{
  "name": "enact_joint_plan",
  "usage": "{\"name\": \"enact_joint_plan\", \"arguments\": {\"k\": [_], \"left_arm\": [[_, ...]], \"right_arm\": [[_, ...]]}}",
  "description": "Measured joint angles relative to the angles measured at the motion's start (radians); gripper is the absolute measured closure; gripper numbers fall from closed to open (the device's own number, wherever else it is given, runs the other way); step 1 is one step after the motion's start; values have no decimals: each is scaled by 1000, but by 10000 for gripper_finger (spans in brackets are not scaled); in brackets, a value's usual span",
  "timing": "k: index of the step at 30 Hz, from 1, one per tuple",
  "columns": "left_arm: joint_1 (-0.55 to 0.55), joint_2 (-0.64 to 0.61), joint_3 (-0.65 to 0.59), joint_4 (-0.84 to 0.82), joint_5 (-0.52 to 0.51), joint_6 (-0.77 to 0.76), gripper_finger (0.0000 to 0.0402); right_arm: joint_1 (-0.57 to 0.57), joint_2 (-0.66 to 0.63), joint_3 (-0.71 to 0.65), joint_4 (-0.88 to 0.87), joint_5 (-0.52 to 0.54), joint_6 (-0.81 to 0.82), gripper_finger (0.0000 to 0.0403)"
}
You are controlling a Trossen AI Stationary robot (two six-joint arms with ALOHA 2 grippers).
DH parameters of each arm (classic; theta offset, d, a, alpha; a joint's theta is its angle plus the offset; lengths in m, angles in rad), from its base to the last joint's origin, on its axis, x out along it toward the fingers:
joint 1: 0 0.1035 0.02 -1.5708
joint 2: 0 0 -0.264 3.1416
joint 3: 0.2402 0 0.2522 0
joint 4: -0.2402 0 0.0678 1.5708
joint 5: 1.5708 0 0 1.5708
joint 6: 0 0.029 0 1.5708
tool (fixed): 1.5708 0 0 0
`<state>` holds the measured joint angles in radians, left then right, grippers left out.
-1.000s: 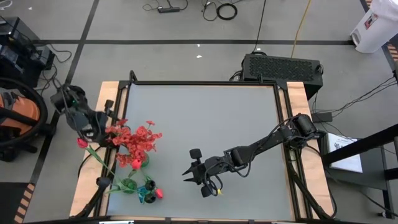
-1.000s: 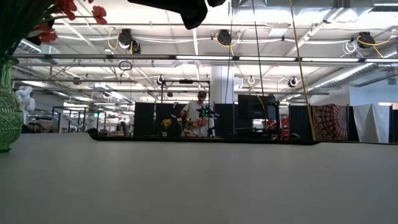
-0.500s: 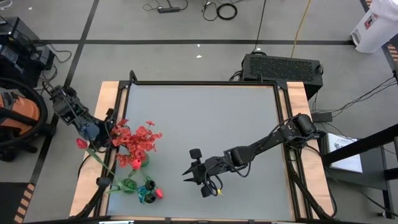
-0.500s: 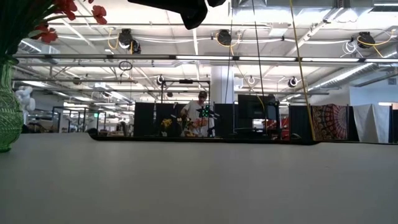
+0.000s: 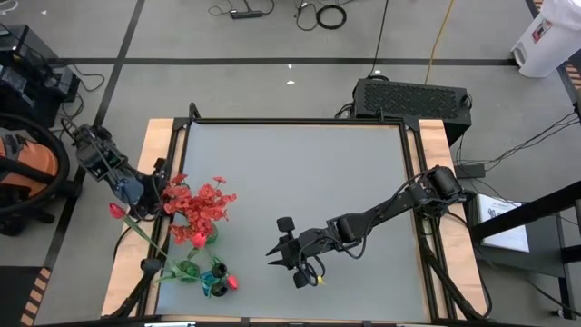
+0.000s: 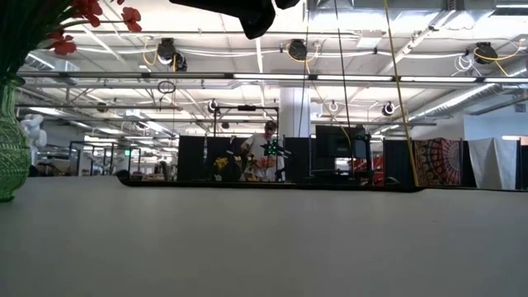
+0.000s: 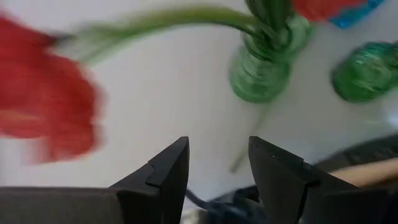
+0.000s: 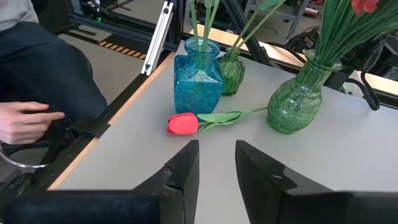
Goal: Sort flowers into vase by color
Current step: Put the light orange flower into the bottom green vase
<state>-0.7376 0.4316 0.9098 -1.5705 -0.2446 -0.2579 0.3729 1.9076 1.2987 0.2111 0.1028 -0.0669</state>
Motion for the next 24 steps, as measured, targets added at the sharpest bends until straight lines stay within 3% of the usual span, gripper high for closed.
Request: {"name": "enact_joint_plan", "arguments": {"k": [8, 16, 24], "left_arm": [[0, 0, 165, 0, -138, 58, 228], [0, -16, 340, 0, -142, 57, 228], [0, -47, 354, -1, -130, 55, 228]], "right_arm": [[0, 0, 0, 0, 0, 0, 307], [0, 0, 0, 0, 0, 0, 307], [0, 0, 0, 0, 0, 0, 307]]}}
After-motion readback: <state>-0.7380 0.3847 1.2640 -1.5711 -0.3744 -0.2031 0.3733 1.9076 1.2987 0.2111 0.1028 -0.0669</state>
